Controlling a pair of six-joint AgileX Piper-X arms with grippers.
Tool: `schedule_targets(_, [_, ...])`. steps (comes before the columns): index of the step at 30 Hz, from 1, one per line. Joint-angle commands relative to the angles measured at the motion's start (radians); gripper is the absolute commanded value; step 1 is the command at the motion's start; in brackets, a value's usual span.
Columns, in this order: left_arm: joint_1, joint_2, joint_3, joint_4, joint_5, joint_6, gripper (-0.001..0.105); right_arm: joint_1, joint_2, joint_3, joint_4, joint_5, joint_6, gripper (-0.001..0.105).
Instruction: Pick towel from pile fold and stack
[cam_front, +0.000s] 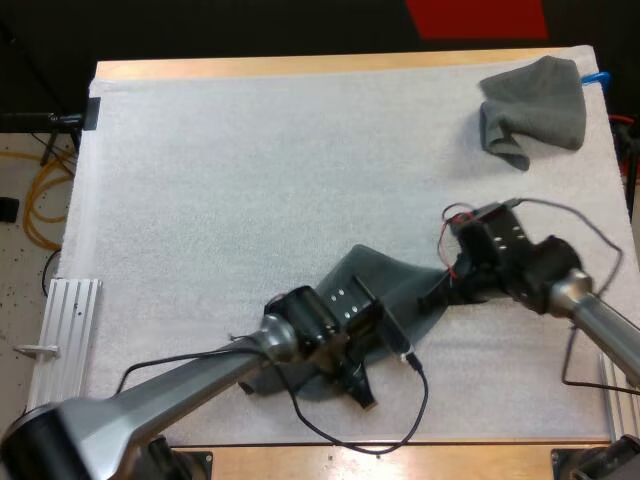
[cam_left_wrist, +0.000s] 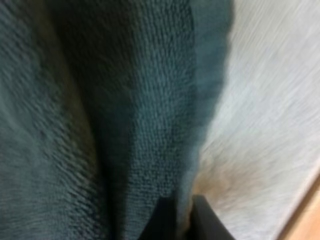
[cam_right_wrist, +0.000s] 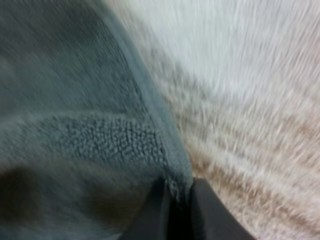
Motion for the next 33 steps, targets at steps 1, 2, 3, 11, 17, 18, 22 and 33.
schedule_targets(1, [0.008, -0.033, -0.028, 0.020, 0.023, 0.001, 0.000, -0.003, -0.044, -0.029, 0.012, -0.009, -0.012, 0.000])
schedule_targets(2, [0.029, -0.062, -0.057, 0.038, 0.048, 0.003, 0.000, -0.003, -0.077, -0.054, 0.027, -0.001, -0.012, 0.000])
schedule_targets(3, [0.051, -0.086, -0.080, 0.052, 0.074, 0.007, 0.000, -0.003, -0.101, -0.077, 0.040, 0.011, -0.012, 0.000])
schedule_targets(11, [0.276, -0.215, -0.281, 0.200, 0.312, 0.027, 0.000, 0.006, -0.224, -0.288, 0.177, 0.029, -0.012, 0.000])
schedule_targets(17, [0.304, -0.275, -0.359, 0.277, 0.459, 0.028, 0.000, 0.096, -0.228, -0.417, 0.353, 0.027, -0.011, 0.000])
schedule_targets(18, [0.301, -0.285, -0.365, 0.291, 0.459, 0.028, 0.000, 0.112, -0.228, -0.430, 0.374, 0.027, -0.009, 0.000])
schedule_targets(22, [0.295, -0.321, -0.373, 0.351, 0.459, 0.027, 0.000, 0.177, -0.228, -0.456, 0.474, 0.027, 0.035, 0.000])
schedule_targets(33, [0.295, -0.370, -0.362, 0.404, 0.404, 0.017, 0.000, 0.291, -0.228, -0.461, 0.651, 0.027, 0.190, 0.000])
